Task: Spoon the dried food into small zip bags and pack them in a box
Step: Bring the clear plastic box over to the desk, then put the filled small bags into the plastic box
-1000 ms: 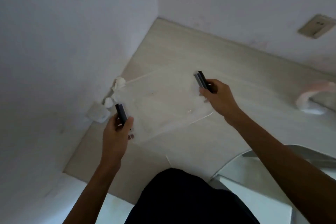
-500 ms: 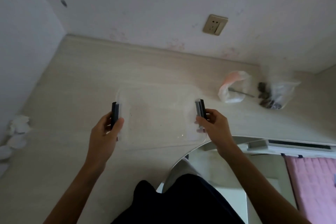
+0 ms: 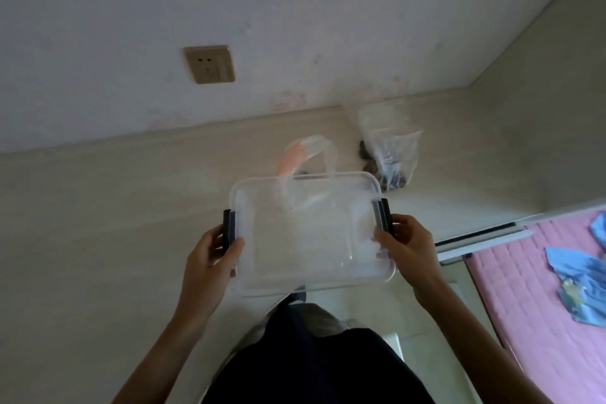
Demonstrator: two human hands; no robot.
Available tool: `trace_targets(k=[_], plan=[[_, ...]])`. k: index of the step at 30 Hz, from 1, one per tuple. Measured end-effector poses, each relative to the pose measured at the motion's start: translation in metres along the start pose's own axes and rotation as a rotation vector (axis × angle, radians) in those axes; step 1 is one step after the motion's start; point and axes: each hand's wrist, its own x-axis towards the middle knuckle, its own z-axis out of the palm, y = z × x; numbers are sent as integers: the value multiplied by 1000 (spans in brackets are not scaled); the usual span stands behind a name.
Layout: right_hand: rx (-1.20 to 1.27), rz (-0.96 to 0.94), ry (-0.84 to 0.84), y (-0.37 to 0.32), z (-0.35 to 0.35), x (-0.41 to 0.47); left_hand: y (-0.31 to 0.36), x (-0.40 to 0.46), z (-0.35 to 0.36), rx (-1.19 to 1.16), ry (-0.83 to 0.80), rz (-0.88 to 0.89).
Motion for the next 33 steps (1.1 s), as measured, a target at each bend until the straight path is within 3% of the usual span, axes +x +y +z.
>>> trace_targets(k=[5,11,24,33], plan=[[-45,30,78,11,-51,49,8,24,68,41,-160,-18],[-117,86,42,20,-70,89,1,29,98,71,-217,-105],[-192,62,23,29,-27,68,-33,25,53,84,-195,-213],[-169,31,50,3,2,83,-9,63,50,36,-192,-156]])
